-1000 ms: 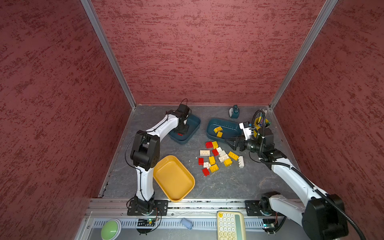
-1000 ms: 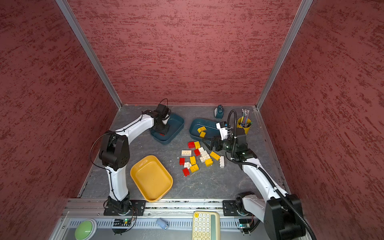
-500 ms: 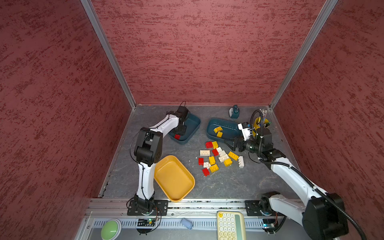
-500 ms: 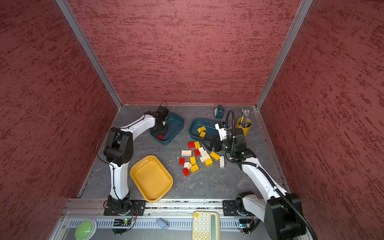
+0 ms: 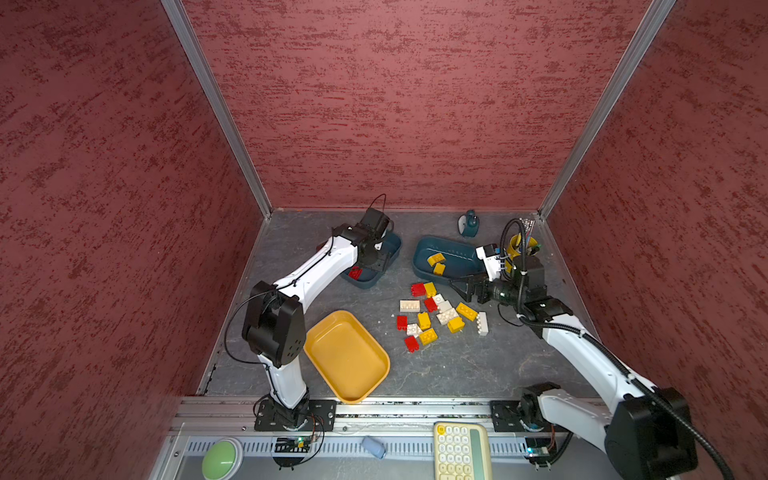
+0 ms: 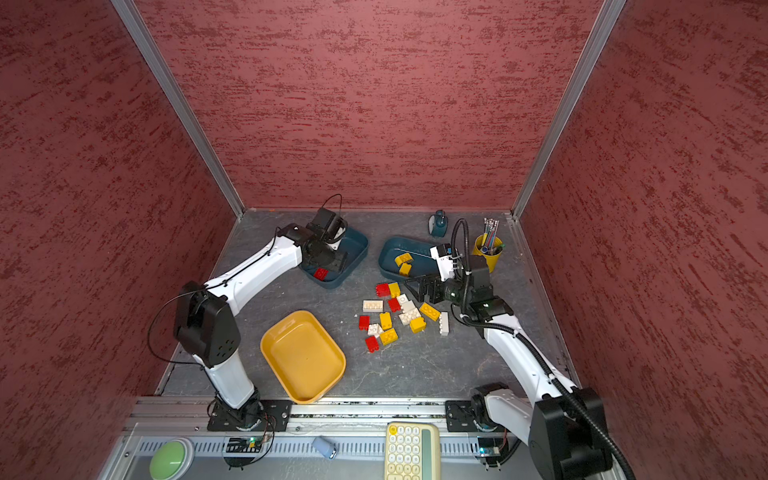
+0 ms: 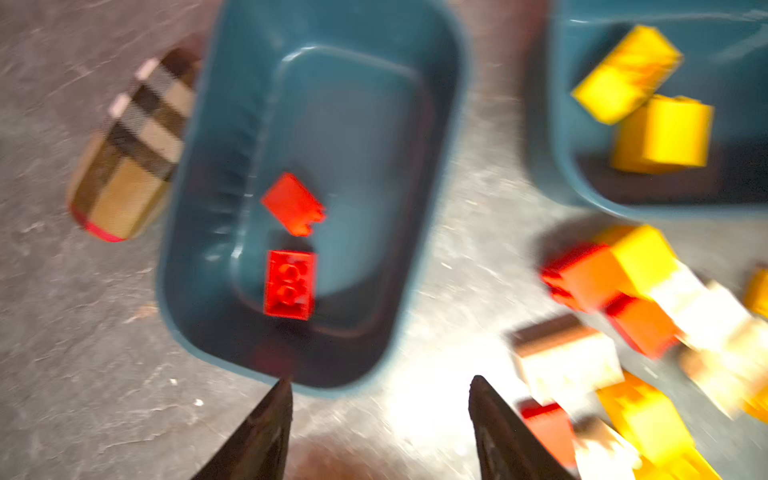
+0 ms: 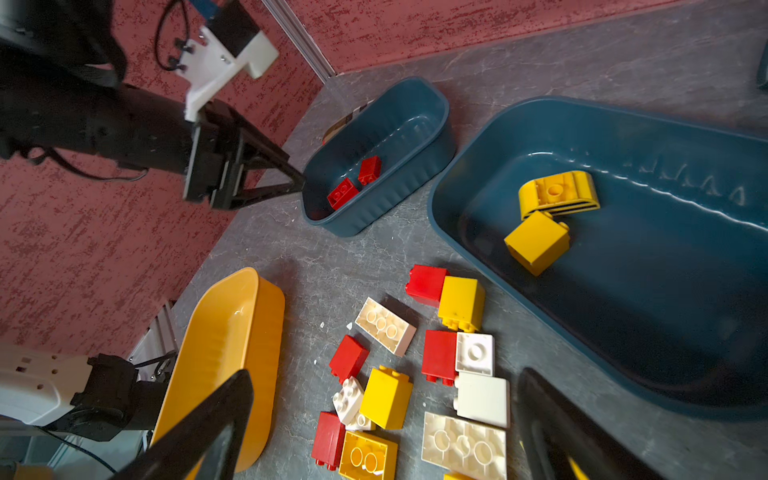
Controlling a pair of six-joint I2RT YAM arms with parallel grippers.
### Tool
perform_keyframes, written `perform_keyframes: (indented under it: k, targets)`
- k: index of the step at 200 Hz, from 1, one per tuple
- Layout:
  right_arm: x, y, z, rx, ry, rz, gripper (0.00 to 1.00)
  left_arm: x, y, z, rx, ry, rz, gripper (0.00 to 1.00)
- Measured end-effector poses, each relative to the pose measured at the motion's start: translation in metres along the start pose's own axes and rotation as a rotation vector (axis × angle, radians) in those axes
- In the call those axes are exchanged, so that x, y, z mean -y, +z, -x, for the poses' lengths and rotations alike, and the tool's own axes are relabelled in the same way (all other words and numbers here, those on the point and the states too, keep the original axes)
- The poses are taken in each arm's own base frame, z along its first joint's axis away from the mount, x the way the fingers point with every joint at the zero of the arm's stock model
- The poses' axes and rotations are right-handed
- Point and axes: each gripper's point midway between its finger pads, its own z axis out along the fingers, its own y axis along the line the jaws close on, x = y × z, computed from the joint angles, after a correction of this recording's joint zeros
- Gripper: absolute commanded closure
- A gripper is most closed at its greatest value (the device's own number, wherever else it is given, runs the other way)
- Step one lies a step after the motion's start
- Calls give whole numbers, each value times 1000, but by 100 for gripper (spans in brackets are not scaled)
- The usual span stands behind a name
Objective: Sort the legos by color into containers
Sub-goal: 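Return the left gripper to the pile and grasp a white 2x4 brick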
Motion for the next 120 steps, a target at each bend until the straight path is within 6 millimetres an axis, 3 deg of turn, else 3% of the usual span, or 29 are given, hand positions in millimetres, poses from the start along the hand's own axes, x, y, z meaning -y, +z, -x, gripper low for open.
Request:
perform_keyframes:
  k: [16, 40, 82, 120]
  targets:
    - [0, 0, 0, -2, -5, -2, 1, 28, -4, -11, -9, 66, -63, 24]
    - [1, -1, -1, -4, -13, -10, 1, 61, 7, -34, -52, 203, -143, 21]
    - [-2, -8, 4, 21, -34, -29, 1, 92, 28, -59, -95, 457, -269, 24]
    - [-3, -12, 5, 39, -44, -35, 1, 107, 55, -67, -111, 617, -331, 24]
